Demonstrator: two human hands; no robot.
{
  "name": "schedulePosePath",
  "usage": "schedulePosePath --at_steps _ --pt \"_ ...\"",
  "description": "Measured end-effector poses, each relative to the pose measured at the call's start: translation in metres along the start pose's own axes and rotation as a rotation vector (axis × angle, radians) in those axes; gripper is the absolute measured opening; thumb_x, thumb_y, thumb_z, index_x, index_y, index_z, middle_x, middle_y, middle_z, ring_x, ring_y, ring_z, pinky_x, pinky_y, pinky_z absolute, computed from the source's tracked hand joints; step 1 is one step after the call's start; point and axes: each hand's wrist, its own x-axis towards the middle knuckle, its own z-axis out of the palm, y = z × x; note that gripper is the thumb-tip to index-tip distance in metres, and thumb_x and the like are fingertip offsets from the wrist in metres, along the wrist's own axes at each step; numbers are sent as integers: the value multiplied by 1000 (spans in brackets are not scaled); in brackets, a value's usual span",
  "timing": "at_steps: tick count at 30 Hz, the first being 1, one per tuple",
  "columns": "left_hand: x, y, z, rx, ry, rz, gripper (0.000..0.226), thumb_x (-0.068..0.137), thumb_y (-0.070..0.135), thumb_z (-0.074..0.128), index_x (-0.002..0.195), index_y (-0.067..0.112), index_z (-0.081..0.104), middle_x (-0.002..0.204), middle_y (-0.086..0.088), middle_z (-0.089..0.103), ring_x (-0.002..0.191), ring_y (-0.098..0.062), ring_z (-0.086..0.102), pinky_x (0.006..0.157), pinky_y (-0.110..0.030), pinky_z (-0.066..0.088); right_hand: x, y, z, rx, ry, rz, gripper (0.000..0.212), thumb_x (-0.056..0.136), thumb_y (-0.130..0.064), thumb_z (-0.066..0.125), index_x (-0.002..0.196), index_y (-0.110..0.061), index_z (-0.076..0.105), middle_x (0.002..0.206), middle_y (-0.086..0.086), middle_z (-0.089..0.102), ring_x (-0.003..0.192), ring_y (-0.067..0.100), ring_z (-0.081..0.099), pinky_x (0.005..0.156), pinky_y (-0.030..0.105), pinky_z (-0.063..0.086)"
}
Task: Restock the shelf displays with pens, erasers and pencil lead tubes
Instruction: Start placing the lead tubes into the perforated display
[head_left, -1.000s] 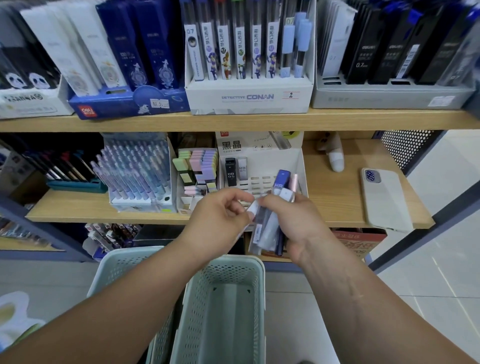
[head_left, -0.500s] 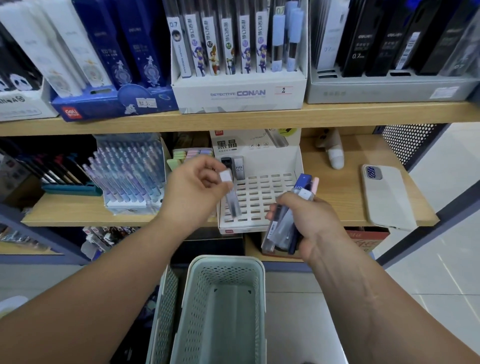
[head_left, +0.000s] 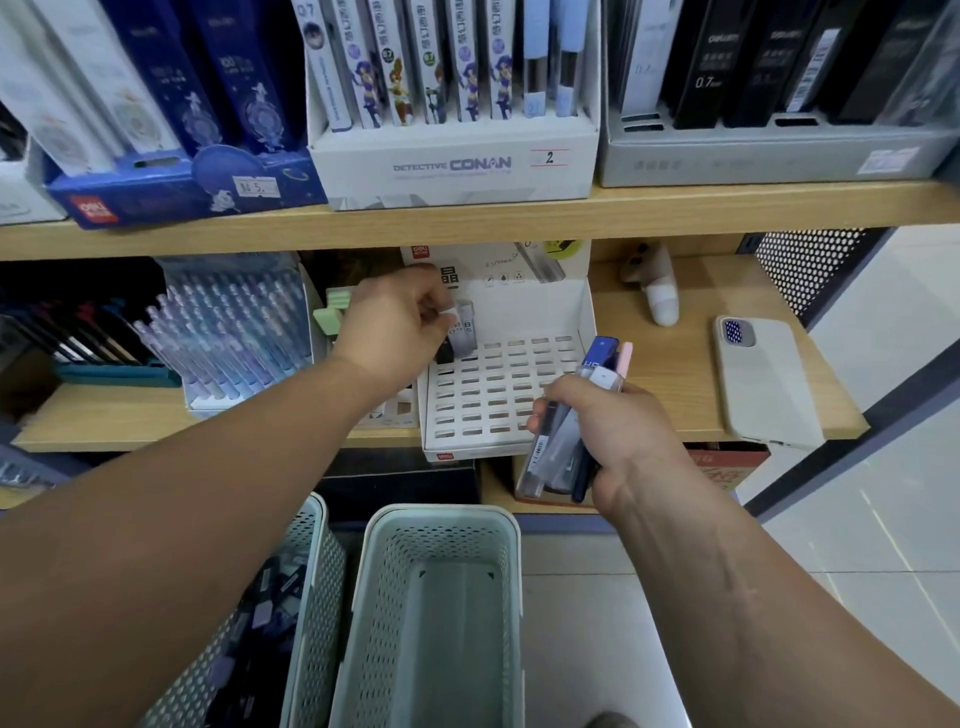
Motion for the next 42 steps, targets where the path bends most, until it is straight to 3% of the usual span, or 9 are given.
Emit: schedulePosePath --at_steps 10,15,18,27,32,35,37,39,42 --pt "7 -1 4 27 -69 1 14 84 13 76 80 22 66 78 5 66 75 -15 63 75 -36 57 2 1 2 -4 -4 -24 15 86 -2 66 99 -7 65 73 14 71 65 24 67 80 51 60" --pt "11 -2 5 229 -25 147 13 86 12 71 97 11 76 93 -8 72 86 -29 67 78 -38 56 2 0 5 104 -74 8 12 89 -3 66 98 -10 62 77 14 69 65 24 66 66 39 59" --pt "15 -3 5 317 -31 221 11 85 10 68 94 8 76 94 -13 73 86 -35 67 74 -44 57 0 0 8 185 -133 17 14 90 -2 65 99 -10 59 81 15 68 62 24 66 60 36 57" --pt "19 -3 4 295 -114 134 8 88 26 68 94 23 72 89 3 73 82 -25 67 74 -39 56 2 1 9 188 -142 6 15 90 -3 66 99 -12 58 82 15 68 66 25 65 60 38 57" --pt "14 -4 6 306 -66 230 19 84 19 74 102 16 76 97 -4 73 89 -27 67 76 -42 57 2 1 8 204 -153 17 14 90 -3 66 98 -12 59 81 15 68 65 24 65 59 37 57" --pt "-4 19 1 85 33 80 18 85 27 76 100 18 75 85 4 71 74 -11 61 72 -26 53 0 -1 8 252 -176 16 11 91 -2 65 95 -11 59 81 15 67 64 24 64 59 35 58" --pt "-26 44 0 -196 -109 -136 14 86 33 75 84 20 74 72 8 68 62 -4 57 62 -21 48 -1 -3 10 277 -191 5 10 91 -2 65 94 -10 61 81 15 67 64 24 65 59 35 59" --pt "-50 63 4 -445 -276 -323 13 87 30 75 80 18 73 66 1 67 55 -8 56 56 -23 46 -2 -3 11 273 -195 -11 9 90 -3 65 94 -10 63 80 14 68 68 28 68 66 49 62" --pt "-74 74 7 -683 -292 -495 5 89 12 73 92 14 70 63 -5 67 50 -11 56 55 -26 49 -5 -2 14 229 -185 -27 8 89 -3 67 94 -9 64 84 15 68 79 34 67 78 74 51"
